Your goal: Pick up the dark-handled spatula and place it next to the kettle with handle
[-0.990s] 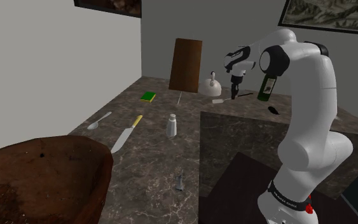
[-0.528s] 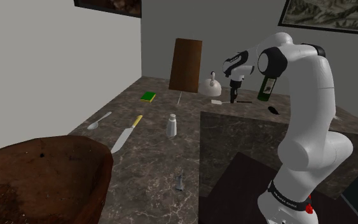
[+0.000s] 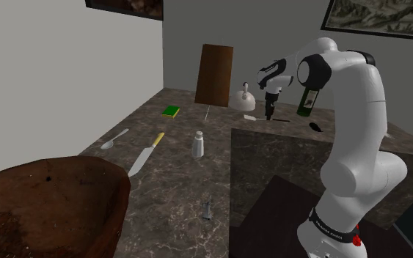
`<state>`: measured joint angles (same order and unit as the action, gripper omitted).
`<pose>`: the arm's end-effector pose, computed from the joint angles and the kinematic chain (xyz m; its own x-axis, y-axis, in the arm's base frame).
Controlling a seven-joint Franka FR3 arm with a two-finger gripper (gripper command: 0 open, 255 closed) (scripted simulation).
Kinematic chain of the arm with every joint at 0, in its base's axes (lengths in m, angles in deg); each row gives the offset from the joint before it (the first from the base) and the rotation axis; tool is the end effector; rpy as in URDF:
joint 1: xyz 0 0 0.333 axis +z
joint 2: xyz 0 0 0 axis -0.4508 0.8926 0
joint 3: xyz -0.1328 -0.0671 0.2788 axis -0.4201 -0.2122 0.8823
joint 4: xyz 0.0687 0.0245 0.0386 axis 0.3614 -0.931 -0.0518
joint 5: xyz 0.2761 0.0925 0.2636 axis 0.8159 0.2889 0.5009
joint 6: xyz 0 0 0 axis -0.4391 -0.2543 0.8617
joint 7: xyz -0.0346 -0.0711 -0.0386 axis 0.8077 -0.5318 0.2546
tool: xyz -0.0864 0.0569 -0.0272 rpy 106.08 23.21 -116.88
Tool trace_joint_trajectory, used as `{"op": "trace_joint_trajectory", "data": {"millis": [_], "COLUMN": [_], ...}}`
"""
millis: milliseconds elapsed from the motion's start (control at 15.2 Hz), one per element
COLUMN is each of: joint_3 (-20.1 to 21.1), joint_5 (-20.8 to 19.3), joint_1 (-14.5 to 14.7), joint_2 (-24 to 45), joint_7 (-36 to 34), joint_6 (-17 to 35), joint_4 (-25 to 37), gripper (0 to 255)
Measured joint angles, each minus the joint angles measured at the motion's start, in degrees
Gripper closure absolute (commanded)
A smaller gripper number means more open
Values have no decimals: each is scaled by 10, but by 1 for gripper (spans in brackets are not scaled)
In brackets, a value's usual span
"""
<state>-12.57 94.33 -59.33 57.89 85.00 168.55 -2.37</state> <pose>0.4561 -0.5128 0.3505 0.8644 0.4985 -0.0665 0.4996 -0.8663 0.0003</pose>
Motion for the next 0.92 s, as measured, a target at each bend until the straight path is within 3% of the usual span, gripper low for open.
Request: {"op": "trace_joint_trajectory", "data": {"millis": [264,594,924], "joint_3": [0,-4,-4], "joint_5": [0,-7,-8], "joint_1": [0,2,3], "joint_2": [0,-20,-23], "joint_7": [0,-4,-5], "joint_6": [0,-55,-61], "joint_4": [0,36,40], "gripper": [0,0,0]}}
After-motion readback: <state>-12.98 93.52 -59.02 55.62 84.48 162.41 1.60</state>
